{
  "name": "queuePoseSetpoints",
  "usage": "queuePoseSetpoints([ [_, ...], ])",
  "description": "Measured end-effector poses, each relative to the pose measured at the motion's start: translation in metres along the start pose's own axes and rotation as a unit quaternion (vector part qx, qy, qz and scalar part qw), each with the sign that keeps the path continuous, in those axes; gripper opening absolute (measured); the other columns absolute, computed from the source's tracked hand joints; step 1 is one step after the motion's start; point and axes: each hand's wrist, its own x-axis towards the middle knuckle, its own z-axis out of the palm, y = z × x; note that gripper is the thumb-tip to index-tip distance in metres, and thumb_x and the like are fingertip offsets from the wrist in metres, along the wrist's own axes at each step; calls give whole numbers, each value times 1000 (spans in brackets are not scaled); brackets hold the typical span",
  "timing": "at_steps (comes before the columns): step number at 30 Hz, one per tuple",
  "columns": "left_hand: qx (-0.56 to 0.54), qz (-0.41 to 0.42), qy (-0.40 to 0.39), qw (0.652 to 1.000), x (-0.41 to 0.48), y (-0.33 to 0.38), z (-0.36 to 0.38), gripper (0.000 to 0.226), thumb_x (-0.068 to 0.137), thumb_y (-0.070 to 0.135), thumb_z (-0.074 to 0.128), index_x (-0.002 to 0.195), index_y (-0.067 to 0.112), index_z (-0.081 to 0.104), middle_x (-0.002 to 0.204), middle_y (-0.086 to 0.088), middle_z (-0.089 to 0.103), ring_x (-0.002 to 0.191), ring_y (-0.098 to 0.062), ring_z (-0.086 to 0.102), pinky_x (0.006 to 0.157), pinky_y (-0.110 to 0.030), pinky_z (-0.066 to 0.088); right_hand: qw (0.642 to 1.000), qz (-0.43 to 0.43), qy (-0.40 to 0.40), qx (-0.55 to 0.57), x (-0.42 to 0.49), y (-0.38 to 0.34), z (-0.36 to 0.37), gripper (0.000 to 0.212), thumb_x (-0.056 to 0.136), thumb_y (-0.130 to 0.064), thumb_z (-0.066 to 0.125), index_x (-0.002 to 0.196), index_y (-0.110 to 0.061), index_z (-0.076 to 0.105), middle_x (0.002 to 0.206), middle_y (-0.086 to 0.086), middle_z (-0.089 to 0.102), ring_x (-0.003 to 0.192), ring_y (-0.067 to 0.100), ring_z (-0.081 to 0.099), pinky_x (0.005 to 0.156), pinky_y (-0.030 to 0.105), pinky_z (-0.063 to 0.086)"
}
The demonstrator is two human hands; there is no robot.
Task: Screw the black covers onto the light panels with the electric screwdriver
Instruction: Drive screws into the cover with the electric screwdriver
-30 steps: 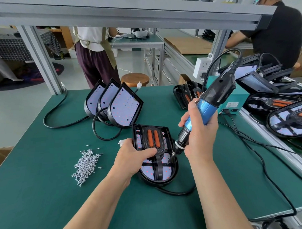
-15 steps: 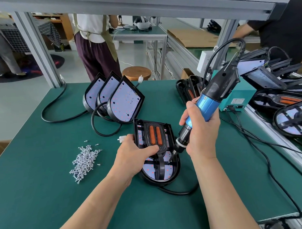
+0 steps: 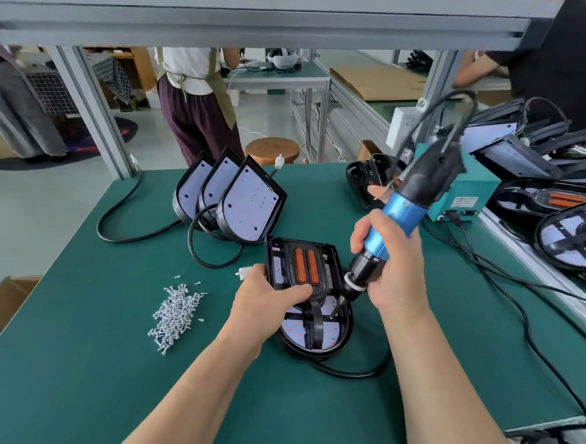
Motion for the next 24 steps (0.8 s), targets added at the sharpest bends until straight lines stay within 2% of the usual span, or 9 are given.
queuePoseSetpoints([
  [4, -1, -4, 6, 1000, -2, 1, -2, 53, 55, 41, 80, 102, 20, 65, 94, 6, 76, 95, -18, 70, 94, -45, 54, 988, 28, 97, 118, 9, -2, -18, 22, 90, -23, 64, 111, -16, 62, 66, 0, 52, 57, 11, 47, 57, 21, 40],
  [7, -5, 0, 6, 1000, -6, 3, -2, 52, 54, 43, 79, 100, 23, 65, 93, 8, 75, 94, -16, 70, 94, -44, 54, 957, 51, 184, 220, 16, -2, -38, 16, 94, -30, 65, 105, -18, 65, 71, -3, 52, 58, 10, 44, 55, 20, 34],
  [10, 10, 11, 18, 1000, -8, 2, -2, 49, 54, 50, 76, 96, 28, 64, 91, 11, 73, 92, -12, 69, 90, -40, 55, 930, 78, 221, 282, 19, 6, -56, 22, 97, -41, 61, 101, -19, 62, 73, -7, 51, 58, 8, 47, 57, 21, 31],
  [13, 39, 31, 31, 998, -11, -1, -1, 45, 62, 66, 67, 92, 33, 63, 89, 15, 69, 86, -3, 65, 81, -32, 55, 912, 123, 255, 297, 20, 19, -62, 27, 96, -44, 61, 99, -17, 59, 73, -9, 50, 58, 6, 48, 61, 21, 29],
  [16, 44, 59, 75, 994, -14, -6, -9, 50, 70, 79, 50, 92, 36, 64, 85, 19, 69, 78, 12, 60, 68, -17, 44, 912, 157, 264, 273, 22, 26, -60, 28, 95, -45, 63, 100, -18, 58, 69, -8, 54, 55, 6, 49, 61, 21, 31],
  [18, 84, 91, 133, 983, -15, -10, -23, 38, 81, 68, 51, 93, 34, 64, 76, 20, 68, 67, 9, 58, 59, -19, 42, 912, 164, 261, 270, 22, 28, -59, 29, 95, -45, 64, 100, -17, 59, 68, -8, 55, 54, 6, 50, 60, 20, 33],
  [20, 163, 118, 193, 960, -15, -15, -47, 13, 88, 43, 60, 83, 32, 63, 69, 23, 64, 61, 2, 56, 52, -22, 40, 911, 169, 260, 271, 23, 28, -59, 28, 95, -45, 64, 99, -17, 59, 68, -9, 55, 53, 6, 49, 60, 20, 33],
  [22, 251, 110, 215, 937, -15, -18, -78, 12, 84, 26, 64, 74, 32, 61, 67, 20, 63, 65, -3, 58, 55, -23, 41, 911, 173, 260, 269, 23, 28, -59, 28, 95, -45, 64, 99, -17, 58, 68, -9, 55, 54, 6, 49, 60, 20, 33],
  [24, 321, 92, 174, 926, -15, -19, -104, 20, 82, 16, 61, 73, 34, 63, 69, 15, 63, 74, -8, 58, 61, -27, 47, 910, 175, 265, 266, 24, 27, -58, 28, 94, -44, 65, 101, -17, 58, 68, -9, 55, 54, 6, 50, 60, 21, 33],
])
